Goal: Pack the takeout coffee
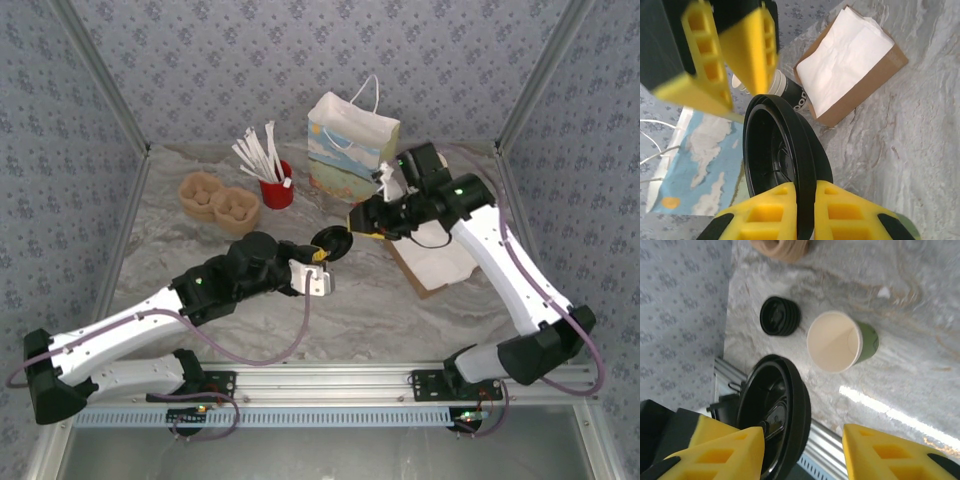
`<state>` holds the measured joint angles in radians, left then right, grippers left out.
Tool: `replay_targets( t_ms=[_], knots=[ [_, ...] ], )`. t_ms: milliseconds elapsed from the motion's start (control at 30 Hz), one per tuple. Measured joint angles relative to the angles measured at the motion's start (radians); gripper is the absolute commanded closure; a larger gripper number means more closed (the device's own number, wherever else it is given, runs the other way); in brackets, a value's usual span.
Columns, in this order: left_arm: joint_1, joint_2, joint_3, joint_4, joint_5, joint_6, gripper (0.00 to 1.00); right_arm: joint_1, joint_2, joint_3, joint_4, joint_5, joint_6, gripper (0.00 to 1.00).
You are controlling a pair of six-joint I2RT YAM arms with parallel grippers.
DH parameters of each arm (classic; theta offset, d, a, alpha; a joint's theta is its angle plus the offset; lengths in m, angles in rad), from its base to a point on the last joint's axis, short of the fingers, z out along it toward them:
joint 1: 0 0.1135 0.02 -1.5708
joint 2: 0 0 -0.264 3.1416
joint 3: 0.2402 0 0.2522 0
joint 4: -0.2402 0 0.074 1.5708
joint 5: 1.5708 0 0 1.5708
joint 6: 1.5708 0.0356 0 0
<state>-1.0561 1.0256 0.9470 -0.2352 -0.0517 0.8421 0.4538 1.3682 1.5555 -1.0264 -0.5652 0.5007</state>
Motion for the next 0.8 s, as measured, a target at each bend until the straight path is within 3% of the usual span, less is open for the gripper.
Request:
replay_targets(
  t_ms=[133,333,633,800],
  knots=[
    [0.016,-0.032,-0.008,0.014,0.021,-0.158,0.87,-0.065,-0.079,-0.007,0.034,0.031,0.012,0.49],
    [0.119,-0.090,-0.029,0.047,0.090,-0.507,0.90,-0.119,-0.134,-0.054,0.082,0.050,0.038,0.49],
    [0.285,-0.124,-0.060,0.061,0.222,-1.131,0.92,-0.112,-0.107,-0.162,0.171,0.045,0.093,0.49],
    [0.427,-0.168,-0.167,0.129,0.330,-1.485,0.91,-0.066,-0.071,-0.199,0.229,0.044,0.121,0.49]
  ],
)
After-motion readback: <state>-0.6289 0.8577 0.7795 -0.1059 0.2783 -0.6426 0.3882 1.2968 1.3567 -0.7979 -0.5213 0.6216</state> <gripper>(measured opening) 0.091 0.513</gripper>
